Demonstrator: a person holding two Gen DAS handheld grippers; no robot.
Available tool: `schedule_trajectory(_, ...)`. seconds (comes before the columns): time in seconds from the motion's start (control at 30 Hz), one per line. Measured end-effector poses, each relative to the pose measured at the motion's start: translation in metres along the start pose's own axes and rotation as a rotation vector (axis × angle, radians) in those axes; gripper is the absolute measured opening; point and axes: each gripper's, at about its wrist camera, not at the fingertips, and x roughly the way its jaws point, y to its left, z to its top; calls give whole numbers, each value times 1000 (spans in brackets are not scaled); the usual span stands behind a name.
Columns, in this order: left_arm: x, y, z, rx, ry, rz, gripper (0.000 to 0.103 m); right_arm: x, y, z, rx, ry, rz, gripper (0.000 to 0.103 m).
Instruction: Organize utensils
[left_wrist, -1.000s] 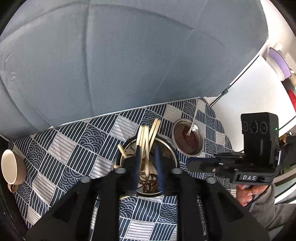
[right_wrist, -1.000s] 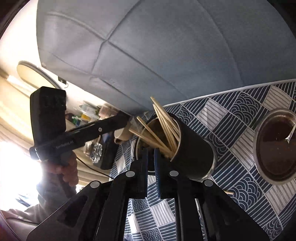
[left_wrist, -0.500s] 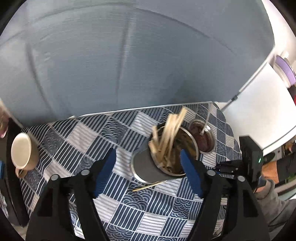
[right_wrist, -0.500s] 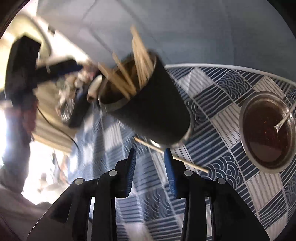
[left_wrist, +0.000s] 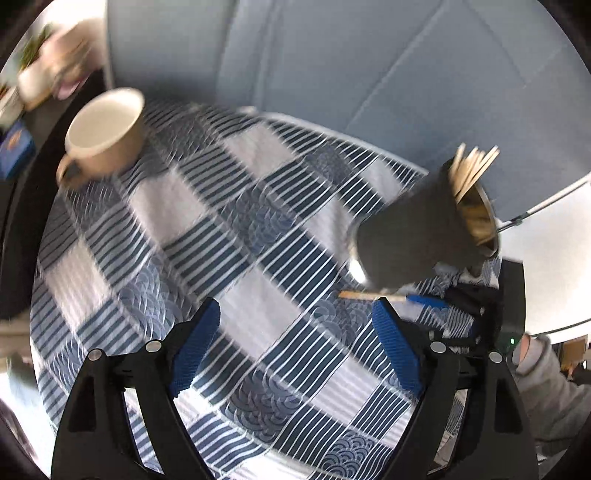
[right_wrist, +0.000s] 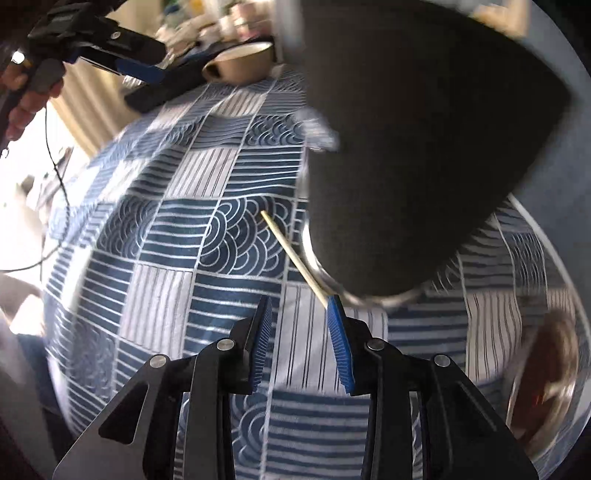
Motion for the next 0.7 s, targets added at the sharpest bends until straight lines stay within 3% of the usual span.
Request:
schedule_trajectory(0.37, 14, 40, -56, -98, 57, 22, 85, 20, 9, 9, -172, 19, 2, 30)
schedule_trajectory(0.57, 21, 45, -73, -96, 89, 50, 86, 16, -11, 1, -114, 30, 56, 29)
schedule_trajectory(0.7, 24, 48, -82, -120, 108, 38, 86, 11, -18, 0, -92, 99, 123, 31)
